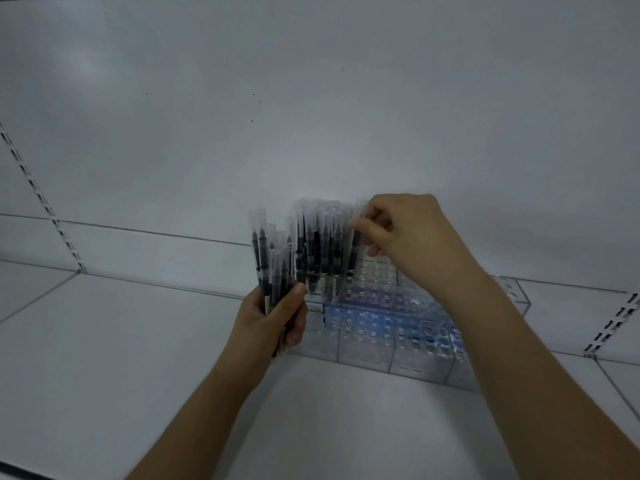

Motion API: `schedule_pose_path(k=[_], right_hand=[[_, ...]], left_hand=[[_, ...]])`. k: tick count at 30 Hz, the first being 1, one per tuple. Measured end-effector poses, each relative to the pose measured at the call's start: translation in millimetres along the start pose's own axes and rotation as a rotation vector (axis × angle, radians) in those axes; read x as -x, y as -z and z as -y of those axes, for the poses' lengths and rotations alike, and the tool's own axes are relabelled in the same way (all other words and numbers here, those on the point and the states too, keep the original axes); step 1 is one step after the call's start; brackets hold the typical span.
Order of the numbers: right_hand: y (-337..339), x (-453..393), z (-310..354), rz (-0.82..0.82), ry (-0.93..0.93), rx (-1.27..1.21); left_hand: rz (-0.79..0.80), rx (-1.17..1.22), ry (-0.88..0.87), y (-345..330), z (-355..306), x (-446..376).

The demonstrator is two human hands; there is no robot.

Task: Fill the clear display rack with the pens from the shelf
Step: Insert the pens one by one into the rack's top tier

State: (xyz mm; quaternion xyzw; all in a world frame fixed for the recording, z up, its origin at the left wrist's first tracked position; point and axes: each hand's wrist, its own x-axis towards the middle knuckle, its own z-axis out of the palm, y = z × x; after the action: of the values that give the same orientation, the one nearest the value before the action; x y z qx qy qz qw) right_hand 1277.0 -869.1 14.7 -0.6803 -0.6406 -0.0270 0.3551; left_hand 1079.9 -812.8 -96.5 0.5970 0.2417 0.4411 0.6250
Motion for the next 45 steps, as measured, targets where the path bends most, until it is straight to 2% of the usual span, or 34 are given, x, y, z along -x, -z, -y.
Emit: schedule_pose_path(k=[4,21,28,31,34,36,39,42,45], right_hand=[[-2,-2,0,0.038,0.036,0.108],[-4,0,-1,0.144,0.102,0.203],[12,2,1,0.164,-0.016,0.264],[24,7,11,0.13,-0.06,0.15],[16,14,28,0.264,-0.098,-0.125],[3,15,34,0.367,-0.097,-0.202],[-8,17,36,0.381,-0.096,-0.319],[-1,17,35,0.316,-0.118,-0.389],[15,13,27,0.05,-0.144,-0.502]], left_hand=[[0.014,0.014,0.007,1,-1,0],[0.08,-0.065,0.025,0,1,3],[0.099,-0.03,0.028,-1,2,2],[0.106,-0.019,0.035,-2,2,3],[0.145,0.035,0.041,-3,3,4],[0.194,0.07,0.039,-3,3,6],[0.21,0.078,0.055,-4,3,7],[0.211,0.077,0.072,-4,3,7],[0.216,0.103,0.086,-5,4,8]])
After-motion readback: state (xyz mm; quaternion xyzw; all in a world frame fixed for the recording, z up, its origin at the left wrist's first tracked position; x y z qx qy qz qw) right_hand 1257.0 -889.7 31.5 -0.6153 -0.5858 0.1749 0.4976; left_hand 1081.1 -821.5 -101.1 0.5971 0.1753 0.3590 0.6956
